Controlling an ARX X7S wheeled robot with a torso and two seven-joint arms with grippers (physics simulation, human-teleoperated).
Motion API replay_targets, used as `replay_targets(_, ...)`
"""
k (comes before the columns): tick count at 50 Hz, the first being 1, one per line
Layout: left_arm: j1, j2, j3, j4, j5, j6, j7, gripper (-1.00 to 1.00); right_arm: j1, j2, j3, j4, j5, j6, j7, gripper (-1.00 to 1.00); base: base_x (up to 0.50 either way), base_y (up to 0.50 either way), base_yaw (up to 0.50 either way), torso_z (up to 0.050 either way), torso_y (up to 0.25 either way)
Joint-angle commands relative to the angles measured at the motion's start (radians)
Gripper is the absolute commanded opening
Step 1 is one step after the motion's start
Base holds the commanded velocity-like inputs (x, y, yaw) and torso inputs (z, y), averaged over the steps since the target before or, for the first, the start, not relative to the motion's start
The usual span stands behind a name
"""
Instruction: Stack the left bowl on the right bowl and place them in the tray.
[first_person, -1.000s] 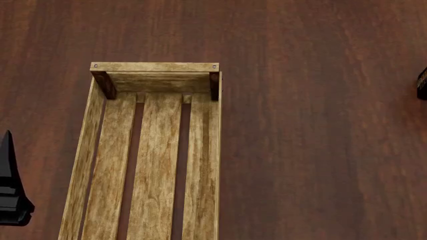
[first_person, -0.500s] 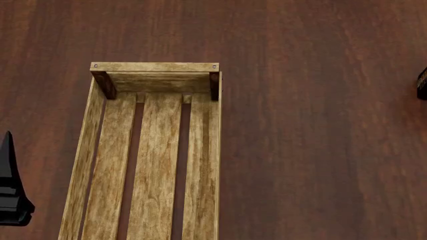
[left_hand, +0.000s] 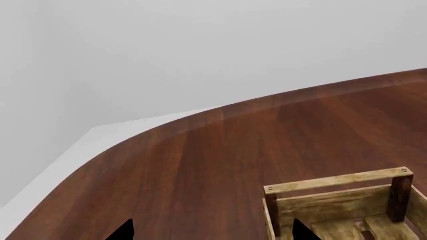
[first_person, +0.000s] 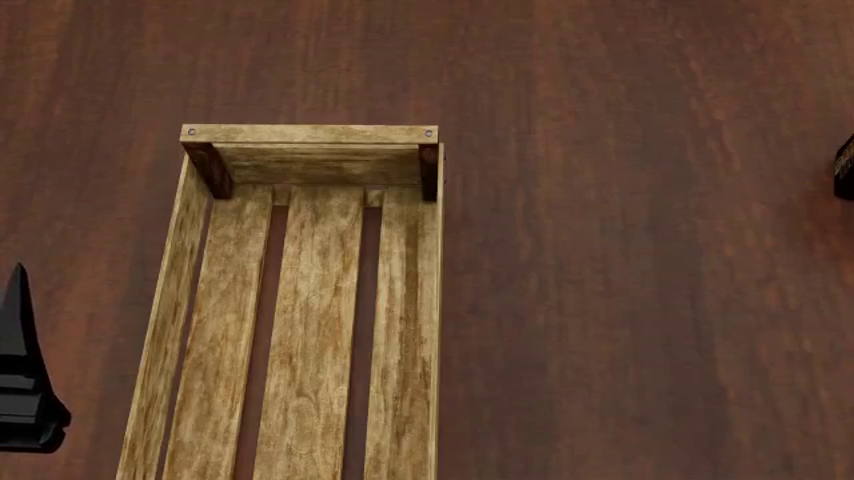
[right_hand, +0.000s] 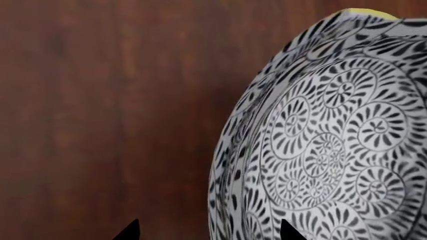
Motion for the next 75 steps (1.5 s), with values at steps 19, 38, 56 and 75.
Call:
replay_targets(19,0.003,-0.005,0.001,0.0,-0.003,0.004,-0.004,1.0,0.089,-0.001,-0.101,0.066,-0.07,0.027,-0.043,-1.0,0.0,0.0,0.0,0.0,-0.001)
replay_targets(38,0.011,-0.011,-0.013,0.011,-0.015,0.006,-0.01,1.0,0.068,0.144,0.085,-0.207,0.168,0.169,0.119,-1.0,0.0,0.0,0.0,0.0,-0.001)
replay_targets(56,0.015,-0.016,-0.028,0.017,-0.029,0.008,-0.013,1.0,0.079,0.228,0.207,-0.321,0.353,0.242,0.265,-1.0,0.0,0.0,0.0,0.0,0.0)
replay_targets(75,0.026,-0.022,-0.058,0.028,-0.053,0.009,-0.02,1.0,0.403,0.277,0.028,-0.36,0.523,0.345,0.423,-1.0,0.0,0.0,0.0,0.0,0.0)
